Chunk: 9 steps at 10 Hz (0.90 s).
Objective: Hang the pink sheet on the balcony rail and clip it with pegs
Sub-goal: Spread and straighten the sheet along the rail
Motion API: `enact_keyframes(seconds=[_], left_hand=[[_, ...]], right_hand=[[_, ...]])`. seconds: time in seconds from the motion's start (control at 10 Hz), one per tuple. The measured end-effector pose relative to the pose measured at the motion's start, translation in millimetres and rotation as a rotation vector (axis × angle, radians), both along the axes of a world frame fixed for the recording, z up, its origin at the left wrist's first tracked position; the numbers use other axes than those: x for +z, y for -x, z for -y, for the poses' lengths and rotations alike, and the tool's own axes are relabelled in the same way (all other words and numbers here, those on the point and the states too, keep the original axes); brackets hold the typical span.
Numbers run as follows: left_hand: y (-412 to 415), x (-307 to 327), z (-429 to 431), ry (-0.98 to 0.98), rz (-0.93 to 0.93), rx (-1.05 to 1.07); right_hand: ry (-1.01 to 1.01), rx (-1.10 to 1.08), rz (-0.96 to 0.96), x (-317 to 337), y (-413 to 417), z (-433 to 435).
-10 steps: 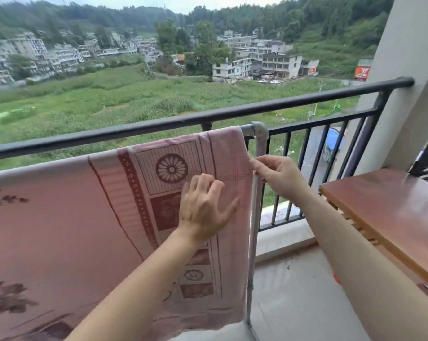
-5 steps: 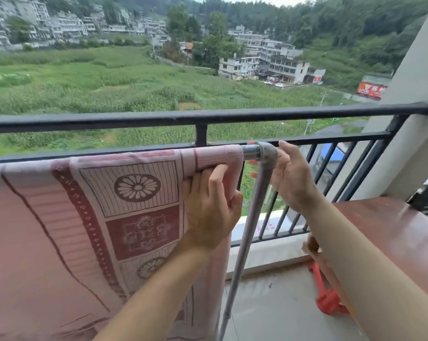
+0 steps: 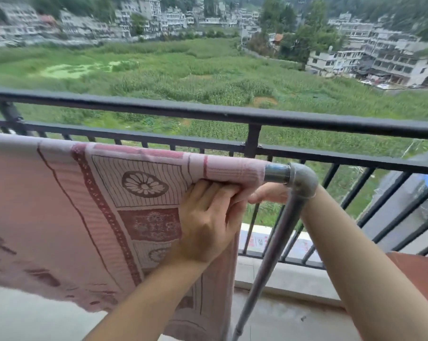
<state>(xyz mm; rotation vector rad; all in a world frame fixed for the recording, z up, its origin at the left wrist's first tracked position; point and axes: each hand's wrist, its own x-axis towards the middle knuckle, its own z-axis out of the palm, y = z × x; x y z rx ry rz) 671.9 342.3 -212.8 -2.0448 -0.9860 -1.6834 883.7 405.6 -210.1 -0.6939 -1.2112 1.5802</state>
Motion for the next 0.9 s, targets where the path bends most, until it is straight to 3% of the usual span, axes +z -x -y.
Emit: enact_keyframes(seconds=[0.1,0.2,0.3,0.4,0.5,0.6,0.7,0.8,0.9], left_hand=[[-6.5,-5.2,2.2,-0.004,0.029,0.084],[-15.1,-8.0,18.5,0.062,0.092,0.239],[-28.6,-9.5,43.6,0.163,0.162,0.443],[-45.9,-2.5,67.1,0.265,0.275,0.529],[-59.7,6.3,85.7,0.429,0.579,0.520],[-60.3,15.6,97.8,0.445,0.745,0.509],[-60.0,33.2,106.1,0.476,0.619,0.606],[-58.8,51.4,114.5,0.484,0.329,0.795],[-45.3,58.1,124.5,0.493,-0.072,1.031]], right_hand=[[-0.098,0.585,-0.076,36.0,23.8,-8.8],[-0.373,0.475,0.391,41.0,24.0,-15.4],[-0.509,0.310,0.521,40.0,11.0,-12.6],[-0.602,0.281,0.480,39.4,8.5,-11.2],[-0.651,0.262,0.536,27.7,18.4,-12.8],[-0.859,0.251,0.613,14.2,29.2,-5.9],[-0.988,0.188,0.656,19.6,25.0,-5.7],[-1.102,0.098,0.712,33.1,12.7,-7.1],[-1.211,0.025,0.902,41.8,5.7,-6.2]])
